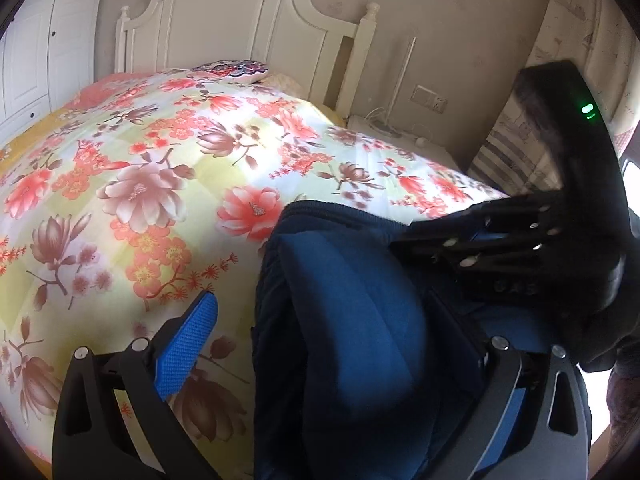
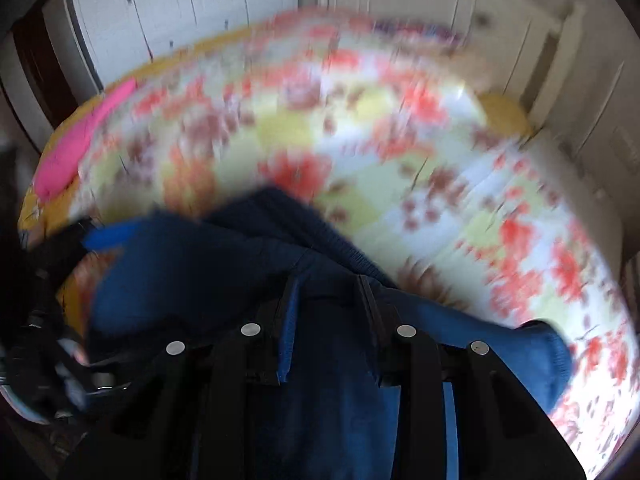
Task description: Fold large clothes
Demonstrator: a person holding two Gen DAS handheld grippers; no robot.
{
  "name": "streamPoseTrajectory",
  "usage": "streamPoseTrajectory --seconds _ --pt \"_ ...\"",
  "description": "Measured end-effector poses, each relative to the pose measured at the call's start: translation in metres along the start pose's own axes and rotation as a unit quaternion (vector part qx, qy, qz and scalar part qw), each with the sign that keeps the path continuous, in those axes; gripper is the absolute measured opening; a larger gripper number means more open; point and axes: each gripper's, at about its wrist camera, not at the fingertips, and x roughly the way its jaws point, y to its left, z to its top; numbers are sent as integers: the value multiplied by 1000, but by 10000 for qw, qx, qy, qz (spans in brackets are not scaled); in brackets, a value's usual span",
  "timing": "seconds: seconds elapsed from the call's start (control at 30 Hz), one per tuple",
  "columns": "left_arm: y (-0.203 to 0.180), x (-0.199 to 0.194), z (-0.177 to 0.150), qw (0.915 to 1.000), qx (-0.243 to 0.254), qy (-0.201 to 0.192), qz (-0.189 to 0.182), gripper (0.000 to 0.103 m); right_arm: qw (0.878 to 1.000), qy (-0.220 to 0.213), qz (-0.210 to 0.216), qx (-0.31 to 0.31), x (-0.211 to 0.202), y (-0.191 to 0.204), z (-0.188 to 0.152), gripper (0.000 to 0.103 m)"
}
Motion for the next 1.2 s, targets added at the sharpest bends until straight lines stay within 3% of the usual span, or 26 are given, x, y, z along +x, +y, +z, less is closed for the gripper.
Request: streamPoseTrajectory --seconds 0.1,0.23,0.33,0.43,0.53,0.6,0.63,0.73,0.8,0.83,0.87,0.9,0.97,1.1,1.2 --pt "7 4 1 9997 -165 121 -146 101 9998 -162 -63 131 -10 -3 -2 33" --pt "11 4 0 9994 -253 157 -161 101 9942 -890 -520 298 -56 3 -19 33" --pt "13 4 -1 9994 -288 160 -132 101 9865 -1452 -414 640 -101 12 -58 34" --pt "13 3 -2 9994 -291 164 -103 101 9824 -1708 -585 483 -122 37 -100 38" --pt "12 3 -2 9994 -294 163 -71 101 9846 -1534 -833 33 -106 76 -145 44" --pt "13 4 -2 9993 -302 188 -87 101 9755 -1763 -1290 -279 -92 92 -163 49" --pt "13 5 -2 9993 -302 204 -108 101 9751 -1782 -1289 -277 -92 91 -166 49" --pt "17 1 -1 9989 -403 218 -105 101 9769 -1780 -1176 101 -104 87 -166 49" --pt "24 -12 -5 9986 -494 151 -115 101 9744 -1933 -1152 -13 -117 94 -176 49" --pt "28 -20 -8 9985 -513 123 -146 101 9738 -1985 -1108 -11 -123 95 -184 52" --pt "33 -26 -13 9981 -529 157 -263 101 9740 -2002 -1057 79 -126 91 -191 63" --pt "37 -30 -16 9974 -533 217 -429 101 9740 -2031 -979 230 -130 85 -199 78" --pt "47 -38 -25 9913 -612 415 -1092 101 9723 -2108 -640 778 -135 63 -214 89" --pt "60 -43 -47 9707 -838 946 -2044 101 9586 -2075 275 1932 -130 21 -237 93" --pt "57 -43 -63 9649 -702 1204 -2226 101 9454 -1900 871 2501 -109 -1 -245 94"
